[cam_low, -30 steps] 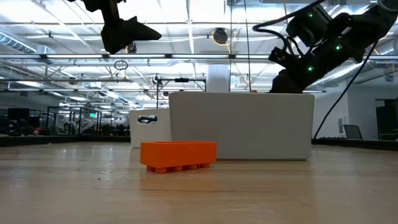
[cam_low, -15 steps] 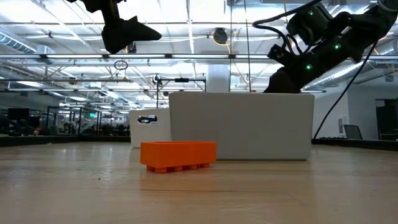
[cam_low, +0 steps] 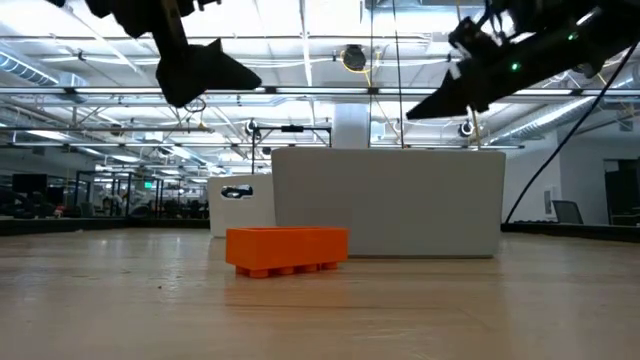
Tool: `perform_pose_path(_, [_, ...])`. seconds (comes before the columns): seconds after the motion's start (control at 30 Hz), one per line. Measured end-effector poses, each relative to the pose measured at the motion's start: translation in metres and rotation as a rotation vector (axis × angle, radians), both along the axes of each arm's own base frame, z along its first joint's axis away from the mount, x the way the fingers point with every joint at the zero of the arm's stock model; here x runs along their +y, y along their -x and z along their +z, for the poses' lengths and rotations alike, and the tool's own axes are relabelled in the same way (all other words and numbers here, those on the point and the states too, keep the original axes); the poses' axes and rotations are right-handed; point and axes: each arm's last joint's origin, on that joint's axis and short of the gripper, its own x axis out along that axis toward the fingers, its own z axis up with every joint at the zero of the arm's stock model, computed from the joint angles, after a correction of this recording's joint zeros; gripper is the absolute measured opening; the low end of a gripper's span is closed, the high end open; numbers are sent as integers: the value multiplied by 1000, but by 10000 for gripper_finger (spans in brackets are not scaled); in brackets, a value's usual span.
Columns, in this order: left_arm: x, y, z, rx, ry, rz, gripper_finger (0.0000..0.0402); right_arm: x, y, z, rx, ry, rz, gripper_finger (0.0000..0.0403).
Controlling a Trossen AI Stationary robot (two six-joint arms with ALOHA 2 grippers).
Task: Pick & Place Toys
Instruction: Put the orange game piece into the top gray bin
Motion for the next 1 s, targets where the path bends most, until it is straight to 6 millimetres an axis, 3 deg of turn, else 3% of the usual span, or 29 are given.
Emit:
perform_pose_path(0.43, [-60,-44,-53,110,-171,-204,360,11,5,10,-51,1,54,256])
perform_pose_path(0.57, [-55,-51,-75,194,-165,-162,360,11,5,10,-51,-1,53,255])
perform_pose_path(0.7, [-47,-54,-85,283,-114,-118,360,11,5,9,-47,-2,53,256])
perform_pose_path(1.0, [-41,-35,-67,478,12,-161,360,11,5,9,-48,-2,53,256])
